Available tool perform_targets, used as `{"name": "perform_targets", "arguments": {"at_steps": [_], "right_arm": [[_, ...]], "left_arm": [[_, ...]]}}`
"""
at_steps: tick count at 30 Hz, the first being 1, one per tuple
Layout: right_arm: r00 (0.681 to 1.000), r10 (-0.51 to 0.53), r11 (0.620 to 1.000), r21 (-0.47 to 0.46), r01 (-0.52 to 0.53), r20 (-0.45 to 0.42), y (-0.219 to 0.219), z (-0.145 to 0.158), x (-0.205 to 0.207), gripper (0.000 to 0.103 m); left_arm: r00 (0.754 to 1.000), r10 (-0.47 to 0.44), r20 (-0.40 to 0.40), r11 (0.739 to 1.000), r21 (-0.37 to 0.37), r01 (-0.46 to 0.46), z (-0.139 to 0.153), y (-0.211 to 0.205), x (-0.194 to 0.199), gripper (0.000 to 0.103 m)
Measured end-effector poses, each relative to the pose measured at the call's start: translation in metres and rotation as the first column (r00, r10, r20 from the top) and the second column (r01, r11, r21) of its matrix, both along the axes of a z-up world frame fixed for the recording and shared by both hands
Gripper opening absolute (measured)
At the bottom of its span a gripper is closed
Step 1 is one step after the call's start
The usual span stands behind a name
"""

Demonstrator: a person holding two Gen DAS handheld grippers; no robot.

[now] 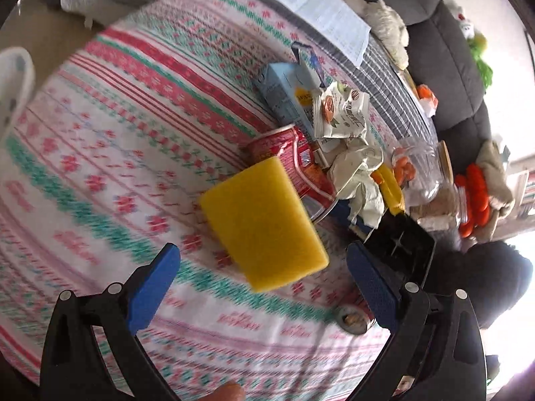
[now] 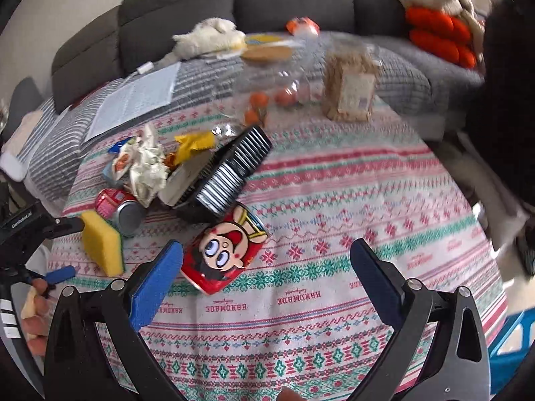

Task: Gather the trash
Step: 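Grasp the yellow sponge with the left tool while the right tool grasps the red cartoon can, then carry the yellow sponge to the white bin with the left tool and release it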

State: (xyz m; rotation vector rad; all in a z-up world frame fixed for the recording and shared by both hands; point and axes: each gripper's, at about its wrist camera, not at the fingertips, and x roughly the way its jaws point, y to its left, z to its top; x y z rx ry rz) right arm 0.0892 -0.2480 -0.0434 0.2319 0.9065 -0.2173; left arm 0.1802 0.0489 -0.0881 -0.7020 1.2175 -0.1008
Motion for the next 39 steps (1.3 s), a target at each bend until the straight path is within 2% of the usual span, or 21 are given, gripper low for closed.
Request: {"name": "perform_targets", "arguments": {"at_steps": [4,5,8,11,14,18,22,26,29,33,39], "right_arm": [[0.997,-0.047,0.994,0.095,0.052,-0.057,-0.006,-0.021,0.007,0.096],[0.996,-0.053,0.992,0.107,0.060,-0.068,-0.006,-0.025,0.009,0.096],[0.994,-0.073,0.985,0.152,0.085,-0.082,-0.004,-0.036,0.016,0.096],[0.993,-0.092,0.978,0.181,0.103,-0.068,-0.001,-0.039,0.020,0.096],[0.992,-0.106,0.972,0.201,0.117,-0.066,0.001,-0.041,0.025,0.096],[0.986,-0.151,0.960,0.226,0.164,-0.071,-0.003,-0.045,0.035,0.096],[0.982,-0.172,0.956,0.228,0.186,-0.077,-0.004,-0.049,0.043,0.096],[0.980,-0.179,0.959,0.208,0.194,-0.086,-0.002,-0.054,0.047,0.095],[0.983,-0.156,0.966,0.194,0.171,-0.092,0.002,-0.058,0.050,0.086],[0.993,-0.093,0.976,0.193,0.105,-0.071,0.012,-0.053,0.052,0.063],[0.995,-0.072,0.980,0.181,0.084,-0.068,0.016,-0.050,0.045,0.059]], "left_arm": [[0.999,0.031,-0.043,0.998,-0.060,-0.033,-0.017,-0.005,0.012,0.096],[0.998,0.034,-0.046,0.997,-0.066,-0.037,-0.018,-0.006,0.013,0.092],[0.997,0.012,-0.073,0.997,-0.081,-0.018,-0.027,-0.008,0.018,0.070],[0.997,-0.001,-0.072,0.995,-0.103,-0.006,-0.028,-0.004,0.017,0.064],[0.999,-0.017,-0.027,0.994,-0.112,0.014,-0.017,0.001,0.012,0.062],[0.995,-0.060,0.077,0.994,-0.091,0.067,0.011,0.006,0.002,0.062],[0.981,-0.101,0.168,0.995,-0.011,0.104,0.036,0.008,-0.011,0.062],[0.968,-0.126,0.217,0.992,0.056,0.116,0.051,0.007,-0.015,0.062],[0.963,-0.138,0.232,0.989,0.089,0.120,0.055,0.007,-0.019,0.062],[0.963,-0.139,0.232,0.987,0.106,0.117,0.057,0.009,-0.018,0.062],[0.960,-0.133,0.247,0.984,0.150,0.098,0.060,0.017,-0.023,0.062]]}}
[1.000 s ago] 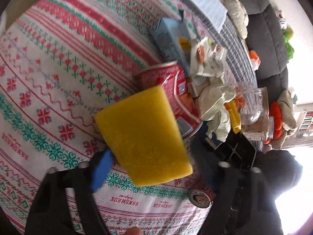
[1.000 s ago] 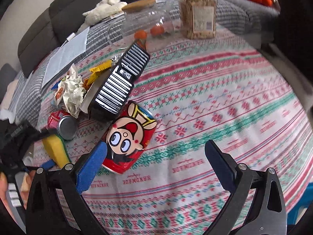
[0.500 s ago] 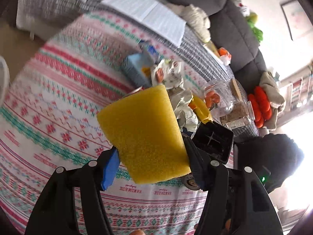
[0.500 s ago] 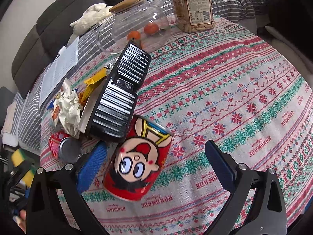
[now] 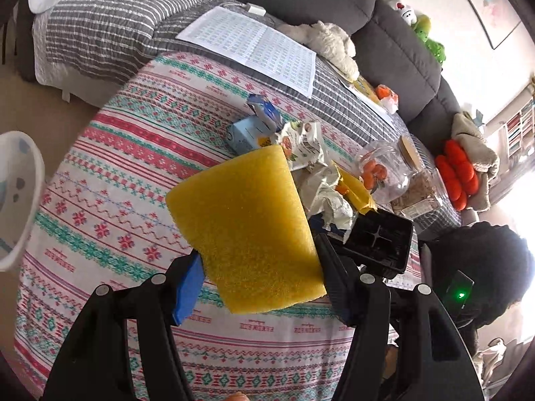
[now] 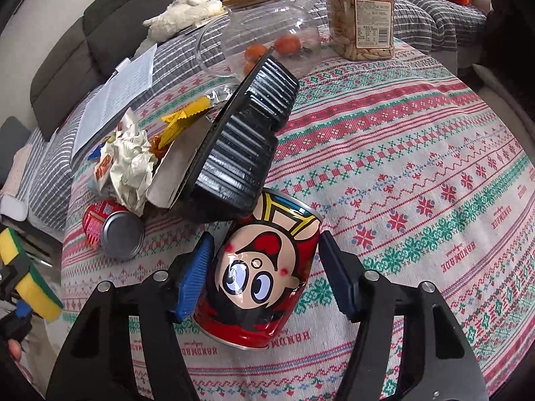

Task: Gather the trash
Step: 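Carry the yellow sponge to the white bin with the left tool and release it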

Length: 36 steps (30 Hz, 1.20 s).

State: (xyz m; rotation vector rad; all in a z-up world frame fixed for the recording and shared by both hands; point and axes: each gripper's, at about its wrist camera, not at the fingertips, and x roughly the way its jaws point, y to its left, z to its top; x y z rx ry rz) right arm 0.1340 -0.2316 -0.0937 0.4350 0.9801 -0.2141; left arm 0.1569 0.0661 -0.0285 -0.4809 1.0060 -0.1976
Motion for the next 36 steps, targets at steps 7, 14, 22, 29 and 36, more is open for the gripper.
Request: {"name": "perform_targets", "arguments": {"at_steps": [7,14,22,29,36], "right_arm": [[0.999,0.041,0.999,0.017,-0.041,-0.003,0.014,0.003,-0.010,0.056],[0.992,0.121,0.993,-0.017,-0.121,0.025,0.043,0.011,-0.014,0.055],[0.978,0.195,0.980,-0.055,-0.191,0.076,0.073,0.020,-0.015,0.054],[0.960,0.255,0.966,-0.070,-0.248,0.112,0.099,0.025,-0.013,0.054],[0.941,0.308,0.951,-0.076,-0.300,0.139,0.123,0.027,-0.009,0.054]], "left_arm": [[0.999,0.040,0.003,0.999,0.011,-0.040,0.001,0.021,-0.005,0.062],[0.995,0.100,0.011,0.995,0.026,-0.100,0.004,0.053,-0.013,0.062],[0.971,0.236,0.039,0.962,0.131,-0.239,0.010,0.111,-0.023,0.062],[0.929,0.370,0.016,0.912,0.183,-0.366,0.001,0.172,-0.028,0.062],[0.884,0.463,-0.058,0.864,0.249,-0.437,-0.023,0.217,-0.031,0.062]]}}
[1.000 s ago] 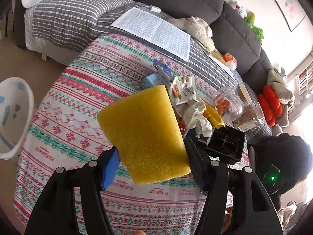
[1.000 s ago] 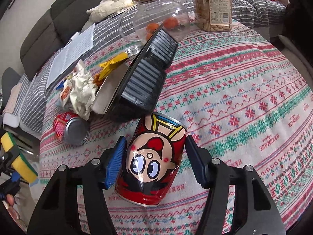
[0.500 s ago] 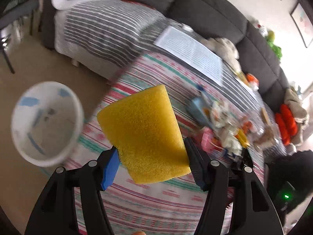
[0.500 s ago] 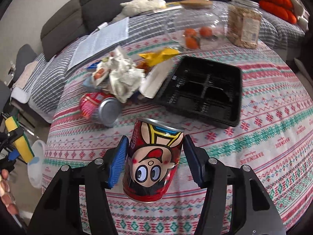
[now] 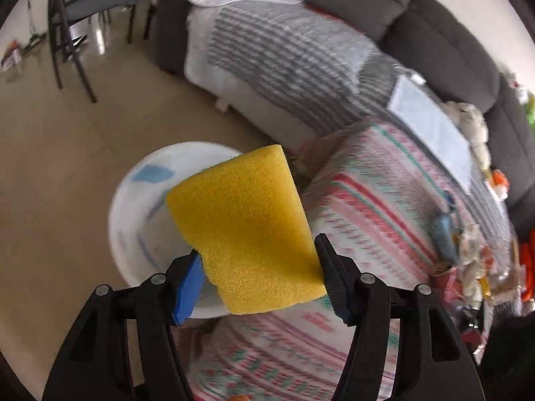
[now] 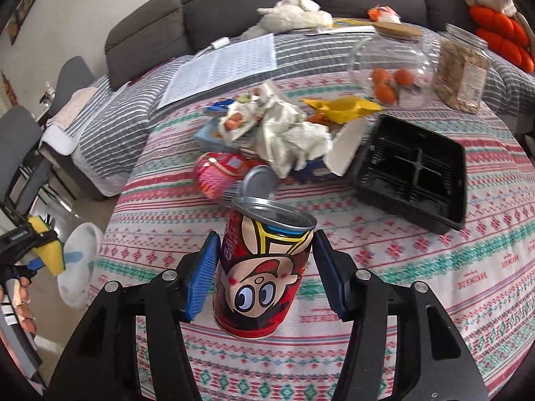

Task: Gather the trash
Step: 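Carry the yellow sponge to the white bin with the left tool and release it, then carry the red cartoon can to the white bin with the right tool and release it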

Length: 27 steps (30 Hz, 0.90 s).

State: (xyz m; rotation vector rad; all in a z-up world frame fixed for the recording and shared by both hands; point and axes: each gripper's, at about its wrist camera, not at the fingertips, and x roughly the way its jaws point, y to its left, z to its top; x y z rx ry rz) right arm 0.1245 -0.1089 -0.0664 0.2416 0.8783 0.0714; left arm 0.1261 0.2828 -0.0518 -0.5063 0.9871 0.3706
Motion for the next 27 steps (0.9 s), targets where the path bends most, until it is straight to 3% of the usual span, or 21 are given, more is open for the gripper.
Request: {"name": "perform_targets", "arguments": {"at_steps": [6,10,15,19,23,27], "right_arm": [[0.998,0.047,0.999,0.016,-0.048,0.036,0.013,0.010,-0.002,0.054],[0.996,0.071,0.997,0.015,-0.072,0.059,0.022,0.019,-0.003,0.054],[0.988,0.125,0.992,-0.006,-0.125,0.092,0.047,0.032,-0.002,0.054],[0.971,0.207,0.978,-0.029,-0.205,0.115,0.091,0.041,0.001,0.054],[0.949,0.286,0.958,-0.011,-0.287,0.129,0.147,0.048,0.009,0.054],[0.918,0.375,0.926,-0.011,-0.377,0.129,0.213,0.049,0.021,0.054]], "left_arm": [[0.993,0.074,-0.087,0.996,0.059,-0.070,-0.018,0.023,-0.001,0.064],[0.988,0.122,-0.091,0.992,0.046,-0.118,-0.015,0.036,-0.010,0.068],[0.991,0.129,-0.018,0.991,0.040,-0.128,0.006,0.042,-0.023,0.072],[0.983,0.173,0.065,0.983,0.050,-0.176,0.031,0.053,-0.040,0.072],[0.952,0.260,0.161,0.959,0.074,-0.274,0.056,0.072,-0.062,0.074],[0.905,0.347,0.247,0.925,0.068,-0.373,0.079,0.096,-0.088,0.076]]}}
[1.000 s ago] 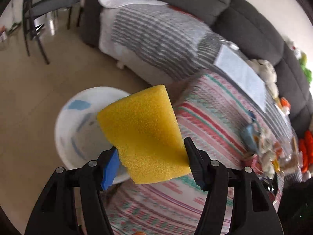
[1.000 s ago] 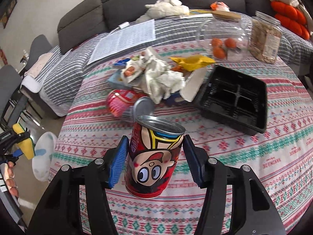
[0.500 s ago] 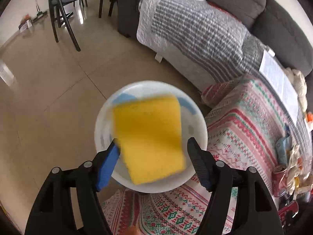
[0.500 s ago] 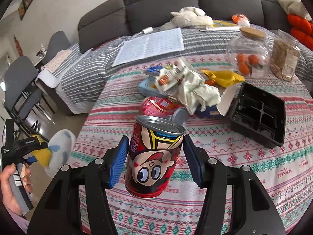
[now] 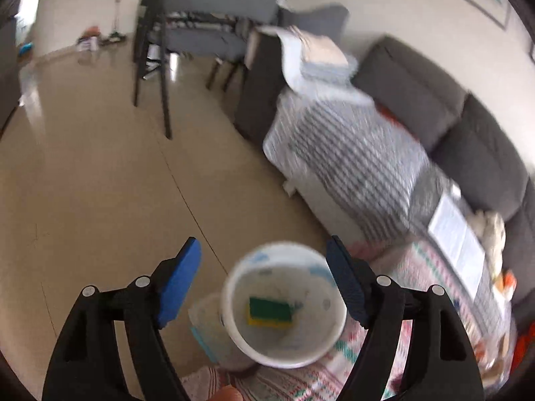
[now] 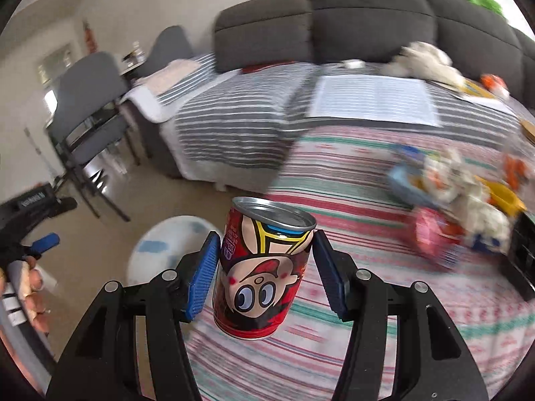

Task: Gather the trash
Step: 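Carry the red cartoon can to the white bin with the right tool and release it, then grasp the red drink can with the left tool and lift it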

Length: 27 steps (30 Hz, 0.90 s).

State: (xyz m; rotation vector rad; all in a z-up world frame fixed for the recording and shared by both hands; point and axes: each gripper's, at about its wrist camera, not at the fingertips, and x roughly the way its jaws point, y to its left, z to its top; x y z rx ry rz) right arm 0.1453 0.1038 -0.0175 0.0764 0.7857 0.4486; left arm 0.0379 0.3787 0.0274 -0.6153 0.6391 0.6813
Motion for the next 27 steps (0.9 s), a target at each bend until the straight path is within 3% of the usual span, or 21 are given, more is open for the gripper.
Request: {"name": "perform_targets", "arguments": {"at_steps": [4,8,10,11,18,27], "right_arm": [[0.997,0.070,0.997,-0.021,-0.071,-0.019,0.059,-0.009,0.010,0.054],[0.994,0.098,0.995,-0.021,-0.099,-0.056,0.100,-0.019,0.020,0.055],[0.995,0.078,0.996,-0.028,-0.079,-0.059,0.111,-0.020,0.023,0.077],[0.997,0.058,0.998,-0.030,-0.059,-0.053,0.114,-0.019,0.026,0.080],[0.999,-0.020,0.994,-0.111,0.023,0.026,0.108,-0.001,0.027,0.096],[0.988,-0.141,0.972,-0.178,0.151,0.070,0.042,0.014,0.029,0.096]], "left_arm": [[0.997,0.039,0.067,0.999,-0.028,-0.037,0.013,0.017,-0.015,0.076],[0.995,0.042,0.093,0.999,-0.002,-0.042,0.024,0.026,-0.023,0.076],[0.994,0.046,0.095,0.999,0.021,-0.048,0.029,0.029,-0.025,0.078],[0.994,0.051,0.094,0.998,0.028,-0.054,0.029,0.031,-0.026,0.080],[0.997,0.043,0.069,0.999,0.025,-0.045,0.026,0.029,-0.019,0.082],[0.997,-0.029,0.069,0.999,0.040,0.026,0.029,-0.013,0.004,0.091]]}}
